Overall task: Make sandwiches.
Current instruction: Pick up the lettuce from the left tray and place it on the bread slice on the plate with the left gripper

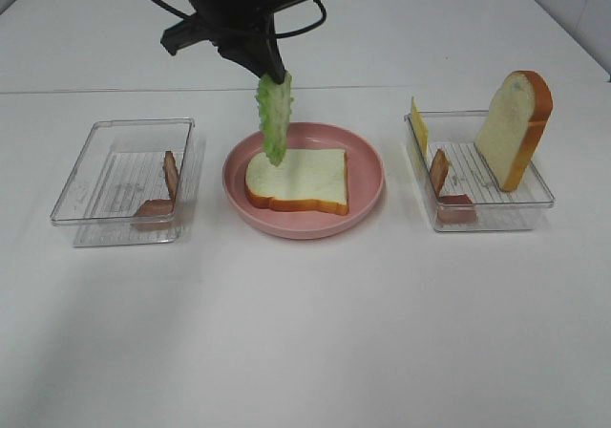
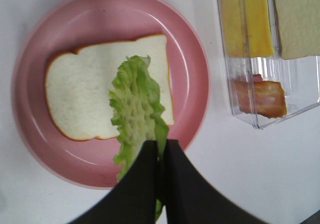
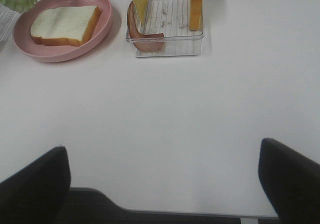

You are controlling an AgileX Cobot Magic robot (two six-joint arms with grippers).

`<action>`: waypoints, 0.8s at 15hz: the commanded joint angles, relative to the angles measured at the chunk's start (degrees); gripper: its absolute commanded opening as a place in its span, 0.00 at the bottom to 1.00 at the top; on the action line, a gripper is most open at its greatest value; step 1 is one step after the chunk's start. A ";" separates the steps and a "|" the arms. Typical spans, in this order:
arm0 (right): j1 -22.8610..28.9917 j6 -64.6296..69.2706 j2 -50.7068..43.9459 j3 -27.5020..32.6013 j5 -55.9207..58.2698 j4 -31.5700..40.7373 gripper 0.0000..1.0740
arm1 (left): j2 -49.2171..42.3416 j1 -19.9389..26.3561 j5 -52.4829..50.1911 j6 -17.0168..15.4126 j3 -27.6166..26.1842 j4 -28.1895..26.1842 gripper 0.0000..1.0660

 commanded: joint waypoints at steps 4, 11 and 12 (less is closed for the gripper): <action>-0.40 0.52 -1.43 0.23 0.17 -0.23 0.92 | 3.55 -2.29 -4.76 0.46 0.34 -7.62 0.00; -0.40 0.52 -1.43 0.23 0.17 -0.23 0.92 | 7.10 -3.04 -12.32 1.03 0.34 -13.81 0.00; -0.40 0.52 -1.43 0.23 0.17 -0.23 0.92 | 7.85 -3.04 -12.66 1.15 0.34 -14.55 0.00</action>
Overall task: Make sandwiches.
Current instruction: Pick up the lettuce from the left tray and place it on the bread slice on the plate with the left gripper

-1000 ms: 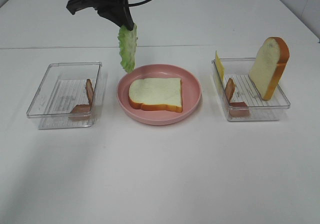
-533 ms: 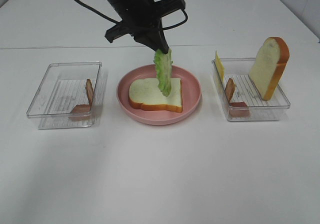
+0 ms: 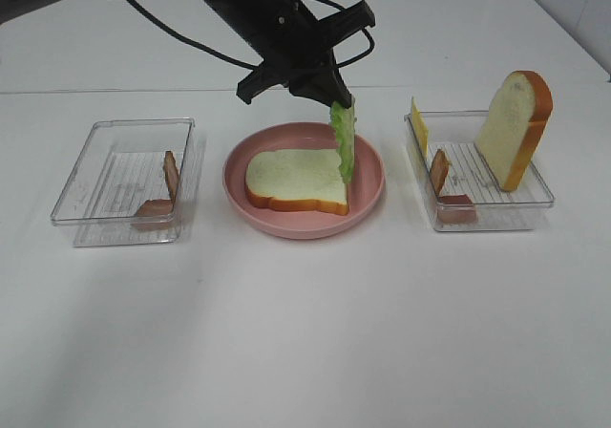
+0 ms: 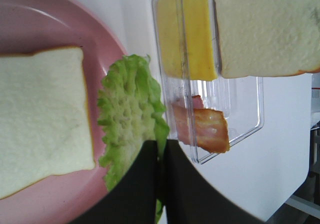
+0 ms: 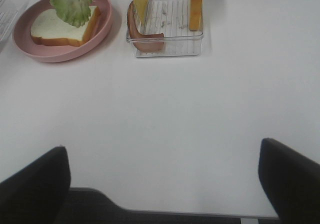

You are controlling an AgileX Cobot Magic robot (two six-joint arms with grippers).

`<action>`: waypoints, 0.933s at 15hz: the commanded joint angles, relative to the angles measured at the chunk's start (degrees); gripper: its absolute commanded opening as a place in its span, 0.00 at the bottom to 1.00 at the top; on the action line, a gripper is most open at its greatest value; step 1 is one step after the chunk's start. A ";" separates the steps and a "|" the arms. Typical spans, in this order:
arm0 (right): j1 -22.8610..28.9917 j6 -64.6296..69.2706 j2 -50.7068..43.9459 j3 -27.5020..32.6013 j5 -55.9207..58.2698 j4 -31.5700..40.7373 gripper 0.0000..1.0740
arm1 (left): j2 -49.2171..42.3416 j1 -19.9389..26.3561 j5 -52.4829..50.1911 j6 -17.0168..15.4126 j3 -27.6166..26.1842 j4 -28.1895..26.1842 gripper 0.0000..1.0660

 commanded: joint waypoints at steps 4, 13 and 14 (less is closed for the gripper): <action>-0.40 0.52 -1.43 0.23 0.17 -0.23 0.92 | 2.35 -0.34 2.18 0.86 0.34 0.34 0.00; -0.40 0.52 -1.43 0.23 0.17 -0.23 0.92 | 1.95 0.11 7.85 1.49 0.29 10.08 0.00; -0.40 0.52 -1.43 0.23 0.17 -0.23 0.92 | 1.55 0.11 6.93 1.49 0.29 12.38 0.00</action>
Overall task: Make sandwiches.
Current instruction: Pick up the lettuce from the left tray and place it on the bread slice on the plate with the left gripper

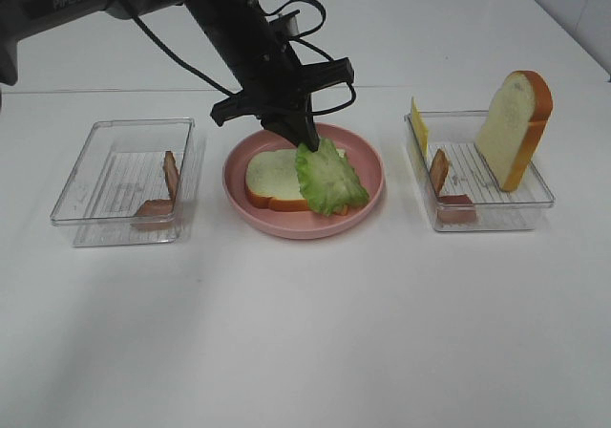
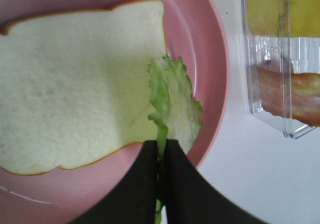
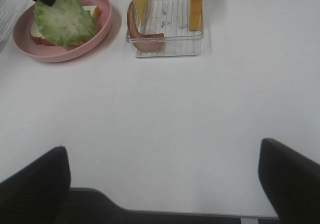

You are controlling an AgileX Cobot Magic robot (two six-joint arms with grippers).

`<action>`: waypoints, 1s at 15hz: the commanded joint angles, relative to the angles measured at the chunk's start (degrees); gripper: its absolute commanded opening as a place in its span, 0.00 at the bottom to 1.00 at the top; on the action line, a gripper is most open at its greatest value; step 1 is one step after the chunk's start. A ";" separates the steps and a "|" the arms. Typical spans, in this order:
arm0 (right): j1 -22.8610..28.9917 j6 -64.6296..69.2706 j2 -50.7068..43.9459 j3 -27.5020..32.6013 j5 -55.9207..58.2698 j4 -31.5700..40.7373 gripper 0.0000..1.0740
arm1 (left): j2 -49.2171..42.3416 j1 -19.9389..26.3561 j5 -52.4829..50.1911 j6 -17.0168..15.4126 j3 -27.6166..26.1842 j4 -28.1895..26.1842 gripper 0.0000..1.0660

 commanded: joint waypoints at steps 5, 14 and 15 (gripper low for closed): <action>-0.40 0.52 -1.43 0.23 0.17 -0.23 0.92 | -1.09 0.06 -1.38 1.66 0.17 8.19 0.00; -0.40 0.52 -1.43 0.23 0.17 -0.23 0.92 | -0.69 -0.34 -2.52 4.13 0.17 12.38 0.00; -0.40 0.52 -1.43 0.23 0.17 0.00 0.92 | -0.23 -0.40 -2.35 4.35 0.17 12.38 0.00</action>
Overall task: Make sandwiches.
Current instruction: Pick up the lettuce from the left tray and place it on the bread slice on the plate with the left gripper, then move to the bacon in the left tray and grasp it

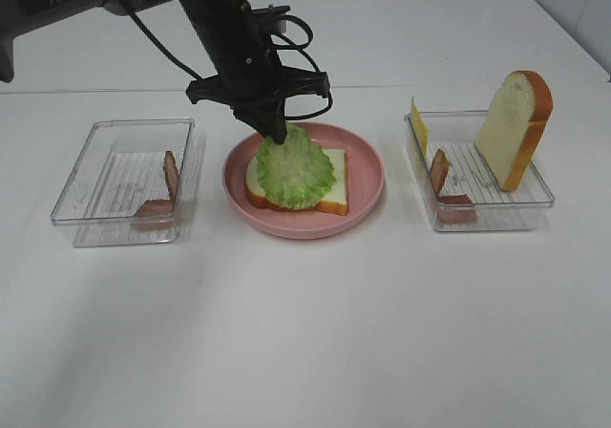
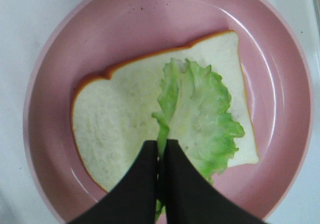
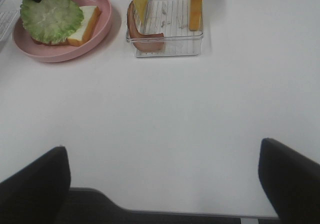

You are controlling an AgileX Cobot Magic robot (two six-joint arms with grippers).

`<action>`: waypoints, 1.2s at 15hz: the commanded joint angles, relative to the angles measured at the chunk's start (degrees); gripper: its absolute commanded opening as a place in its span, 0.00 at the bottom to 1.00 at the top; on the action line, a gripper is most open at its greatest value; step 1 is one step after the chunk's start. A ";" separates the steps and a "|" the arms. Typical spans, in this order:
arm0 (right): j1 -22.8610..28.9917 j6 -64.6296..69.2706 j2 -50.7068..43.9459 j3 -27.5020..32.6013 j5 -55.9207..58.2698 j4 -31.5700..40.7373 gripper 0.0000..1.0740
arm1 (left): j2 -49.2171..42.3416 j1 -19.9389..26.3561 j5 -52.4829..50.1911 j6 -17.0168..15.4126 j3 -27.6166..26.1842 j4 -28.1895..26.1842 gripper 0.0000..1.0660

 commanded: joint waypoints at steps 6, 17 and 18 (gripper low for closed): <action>-0.40 0.52 -1.43 0.23 0.17 2.41 0.92 | 1.26 -0.40 0.00 0.69 0.17 -0.52 0.48; -0.40 0.52 -1.43 0.23 0.11 2.18 0.92 | -7.39 -0.40 11.80 0.74 -3.84 9.40 0.66; -0.40 0.52 -1.43 0.23 0.11 2.12 0.92 | -8.65 -0.40 11.80 0.74 -3.78 9.17 0.66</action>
